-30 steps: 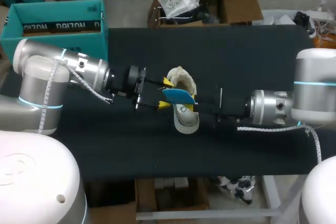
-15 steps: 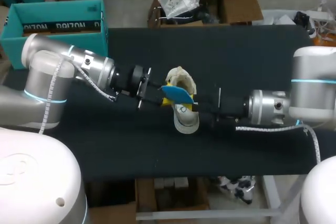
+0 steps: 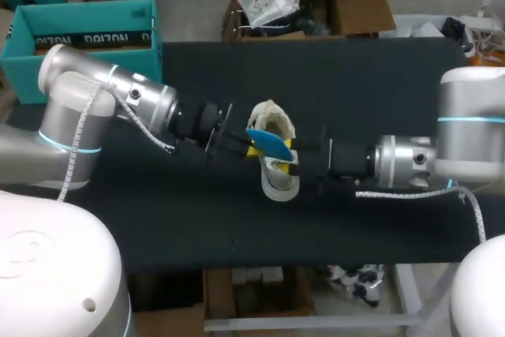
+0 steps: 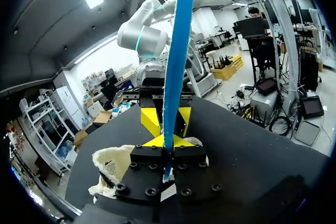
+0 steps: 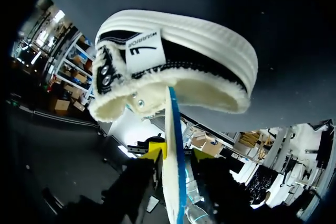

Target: Open the shoe tongue, take the insole out of the shoe, put the insole back into the shoe, and pack the shoe into the shoebox

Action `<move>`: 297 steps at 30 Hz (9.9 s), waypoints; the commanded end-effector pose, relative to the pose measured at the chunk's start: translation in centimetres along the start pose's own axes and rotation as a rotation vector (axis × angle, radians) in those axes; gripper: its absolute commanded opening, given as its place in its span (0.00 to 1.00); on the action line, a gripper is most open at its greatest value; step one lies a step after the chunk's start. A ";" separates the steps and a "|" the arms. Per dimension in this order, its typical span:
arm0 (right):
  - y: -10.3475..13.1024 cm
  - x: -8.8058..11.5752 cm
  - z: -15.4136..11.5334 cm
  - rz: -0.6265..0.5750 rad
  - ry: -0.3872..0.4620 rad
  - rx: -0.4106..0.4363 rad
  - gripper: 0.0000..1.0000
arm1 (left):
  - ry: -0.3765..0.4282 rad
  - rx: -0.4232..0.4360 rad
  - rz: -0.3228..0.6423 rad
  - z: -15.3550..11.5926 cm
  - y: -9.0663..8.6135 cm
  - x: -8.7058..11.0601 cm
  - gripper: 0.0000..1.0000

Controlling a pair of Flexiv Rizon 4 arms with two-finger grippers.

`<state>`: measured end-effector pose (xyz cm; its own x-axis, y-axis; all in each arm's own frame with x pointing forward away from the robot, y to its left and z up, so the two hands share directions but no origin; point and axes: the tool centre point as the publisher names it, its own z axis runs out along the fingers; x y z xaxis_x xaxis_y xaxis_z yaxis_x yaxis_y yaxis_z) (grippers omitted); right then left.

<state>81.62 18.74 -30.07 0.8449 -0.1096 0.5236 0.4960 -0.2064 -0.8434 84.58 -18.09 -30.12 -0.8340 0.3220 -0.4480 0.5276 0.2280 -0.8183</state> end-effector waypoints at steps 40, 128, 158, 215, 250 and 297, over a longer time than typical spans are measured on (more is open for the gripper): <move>0.5 -0.6 -0.1 0.155 0.064 -0.280 0.00 | 0.004 -0.124 0.150 1.5 2.7 -1.4 0.00; 4.3 -0.9 -0.8 0.119 0.089 -0.388 0.35 | 0.068 -0.184 0.045 2.4 4.3 -0.3 0.00; 3.4 -0.4 -0.7 0.050 0.088 -0.367 0.00 | 0.058 -0.142 0.077 2.3 2.1 0.4 0.00; 4.2 2.5 -0.7 -0.076 -0.070 -0.283 0.00 | -0.021 -0.149 0.057 3.0 2.9 -0.6 0.00; 2.5 0.7 0.5 -0.233 -0.086 -0.403 0.00 | -0.027 -0.166 0.239 3.2 0.7 -0.1 0.00; 5.0 -1.0 -0.9 -0.199 -0.018 -0.584 0.15 | 0.003 -0.195 0.231 3.4 5.2 -1.7 0.00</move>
<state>84.04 16.87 -34.68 0.7691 0.0230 0.6388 0.4603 -0.7133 -0.5285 88.06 -20.40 -34.62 -0.6881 0.3931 -0.6099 0.7243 0.3212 -0.6101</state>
